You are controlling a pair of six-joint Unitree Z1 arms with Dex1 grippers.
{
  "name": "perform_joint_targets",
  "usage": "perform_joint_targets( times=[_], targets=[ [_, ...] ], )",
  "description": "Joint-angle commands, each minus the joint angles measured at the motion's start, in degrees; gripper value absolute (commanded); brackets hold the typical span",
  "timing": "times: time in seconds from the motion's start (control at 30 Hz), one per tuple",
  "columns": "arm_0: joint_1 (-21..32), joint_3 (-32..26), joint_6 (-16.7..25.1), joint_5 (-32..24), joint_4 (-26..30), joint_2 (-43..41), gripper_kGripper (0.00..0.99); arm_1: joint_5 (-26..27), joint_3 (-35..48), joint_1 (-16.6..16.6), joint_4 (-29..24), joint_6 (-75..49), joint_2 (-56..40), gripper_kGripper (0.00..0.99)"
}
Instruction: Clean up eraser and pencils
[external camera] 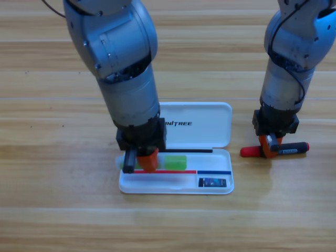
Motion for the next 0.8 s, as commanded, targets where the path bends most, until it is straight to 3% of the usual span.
perform_joint_targets(
  times=[0.03, 0.5, 0.8],
  targets=[
    [-1.43, -0.35, -0.69, -0.92, -0.82, 3.36, 0.000, -0.04, 1.66, -1.50, 2.29, -0.20, 2.95, 0.000],
    [-1.96, -1.06, -1.04, -0.83, -1.52, 5.91, 0.000, 2.07, 1.75, -0.54, 8.27, 0.59, -7.95, 0.000],
    [-1.96, -1.23, -1.65, -0.39, -1.61, 6.17, 0.000, 2.42, 2.46, 0.08, 8.88, 1.38, -11.73, 0.000]
  ],
)
